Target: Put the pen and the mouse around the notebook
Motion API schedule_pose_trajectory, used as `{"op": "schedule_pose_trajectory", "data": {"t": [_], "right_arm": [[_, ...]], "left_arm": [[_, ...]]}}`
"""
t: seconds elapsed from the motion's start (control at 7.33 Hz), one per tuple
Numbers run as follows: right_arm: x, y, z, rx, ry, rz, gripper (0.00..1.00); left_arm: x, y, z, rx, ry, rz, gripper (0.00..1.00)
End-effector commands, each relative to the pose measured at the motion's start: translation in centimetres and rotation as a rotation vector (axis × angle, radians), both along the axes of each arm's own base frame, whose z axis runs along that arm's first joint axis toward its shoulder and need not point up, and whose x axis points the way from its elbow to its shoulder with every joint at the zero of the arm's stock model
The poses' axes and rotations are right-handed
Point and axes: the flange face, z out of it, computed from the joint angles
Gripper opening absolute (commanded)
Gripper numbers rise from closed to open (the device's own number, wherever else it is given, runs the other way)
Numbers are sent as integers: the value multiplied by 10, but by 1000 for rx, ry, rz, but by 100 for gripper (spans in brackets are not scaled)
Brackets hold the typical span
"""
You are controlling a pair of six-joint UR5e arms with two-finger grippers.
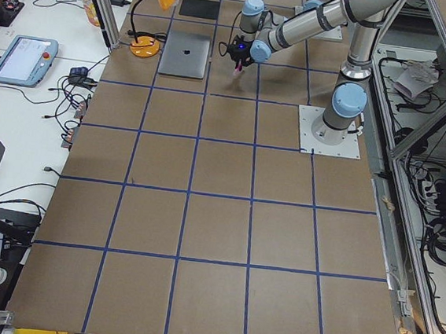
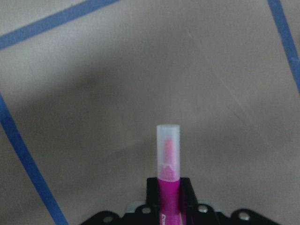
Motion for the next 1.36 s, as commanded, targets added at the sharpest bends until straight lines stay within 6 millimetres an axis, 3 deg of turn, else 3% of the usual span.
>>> {"op": "schedule_pose_trajectory", "data": {"t": [0.0,0.14,0.41,0.55,0.68,0.82,0.95,1.23], "right_arm": [[26,-13,1,-29,-81,-54,31],[33,-19,-6,-28,-89,-49,31],[79,-45,-9,-39,-90,-91,31],[85,-53,-17,-37,-91,-81,31],[85,-60,-26,-34,-104,-82,31],[87,-66,-29,-38,-129,-114,31],[86,-70,-38,-29,-129,-116,31],[97,-71,-54,-3,-134,-104,32]], "left_arm": [[-26,-17,-10,32,-45,46,0],[-27,-19,-16,40,-51,45,0],[-29,-22,-44,80,-73,47,0],[-30,-25,-47,88,-75,48,20],[-33,-36,-34,63,-66,57,99],[-30,-47,-18,91,-78,50,100],[-25,-51,3,152,-110,-117,100],[-5,-63,71,243,-118,-450,100]]}}
